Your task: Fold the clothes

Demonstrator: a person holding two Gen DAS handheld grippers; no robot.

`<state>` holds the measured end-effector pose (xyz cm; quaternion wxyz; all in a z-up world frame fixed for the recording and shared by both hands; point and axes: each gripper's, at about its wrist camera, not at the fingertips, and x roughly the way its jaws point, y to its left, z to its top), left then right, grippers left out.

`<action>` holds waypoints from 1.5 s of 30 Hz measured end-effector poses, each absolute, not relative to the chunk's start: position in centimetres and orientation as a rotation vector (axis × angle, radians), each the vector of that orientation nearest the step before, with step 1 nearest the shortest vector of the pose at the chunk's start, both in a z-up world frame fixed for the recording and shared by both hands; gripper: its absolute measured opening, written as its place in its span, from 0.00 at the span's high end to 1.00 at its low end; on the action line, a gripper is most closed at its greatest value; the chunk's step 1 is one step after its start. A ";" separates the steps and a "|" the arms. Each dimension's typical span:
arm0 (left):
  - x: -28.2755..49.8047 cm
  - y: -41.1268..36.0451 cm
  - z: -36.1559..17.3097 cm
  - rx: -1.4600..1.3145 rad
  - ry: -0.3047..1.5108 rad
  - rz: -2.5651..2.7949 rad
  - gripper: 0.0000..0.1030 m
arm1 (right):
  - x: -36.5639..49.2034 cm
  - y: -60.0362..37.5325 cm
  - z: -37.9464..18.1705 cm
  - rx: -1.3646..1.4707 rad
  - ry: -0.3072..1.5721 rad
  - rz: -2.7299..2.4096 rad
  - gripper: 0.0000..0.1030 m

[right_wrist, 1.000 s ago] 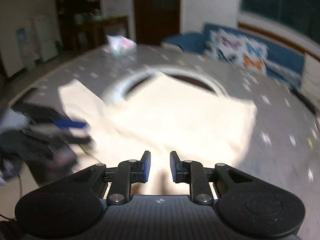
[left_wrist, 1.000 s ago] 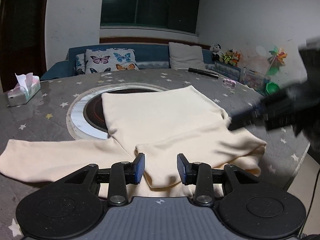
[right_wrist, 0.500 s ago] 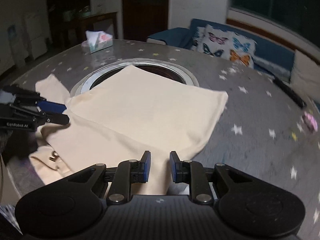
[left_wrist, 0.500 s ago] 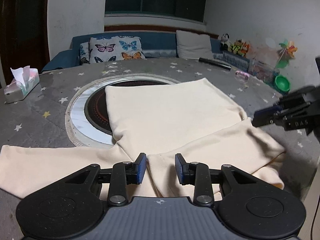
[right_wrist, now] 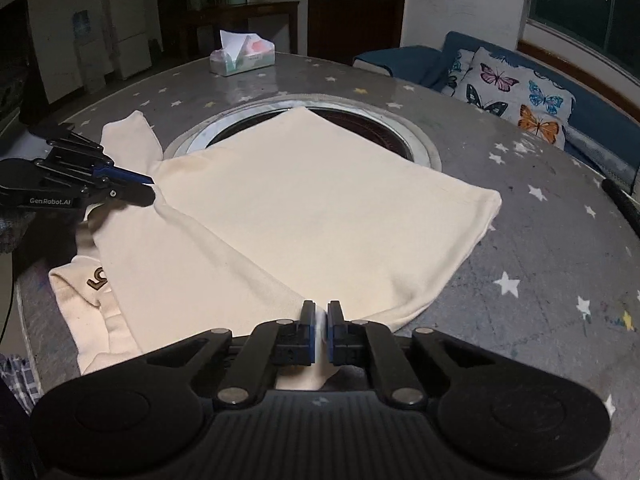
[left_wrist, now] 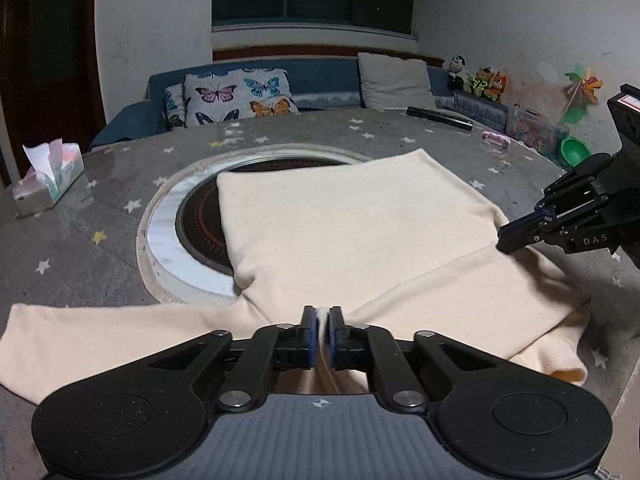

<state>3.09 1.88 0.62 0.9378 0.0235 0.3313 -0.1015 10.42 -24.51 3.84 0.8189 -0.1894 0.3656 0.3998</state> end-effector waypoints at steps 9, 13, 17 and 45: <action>4.8 0.8 -0.3 0.070 0.693 -0.200 0.91 | 10.1 -26.2 3.8 -0.368 0.779 0.781 0.95; 4.2 1.1 0.2 0.087 0.681 -0.187 0.89 | 9.6 -26.5 4.4 -0.355 0.751 0.764 0.88; 2.9 1.4 1.2 0.082 0.651 -0.184 0.89 | 7.7 -26.7 5.6 -0.345 0.724 0.779 0.85; -2.0 9.2 0.5 -0.074 0.667 0.073 0.73 | 5.1 -19.4 4.4 -0.330 0.743 0.770 0.73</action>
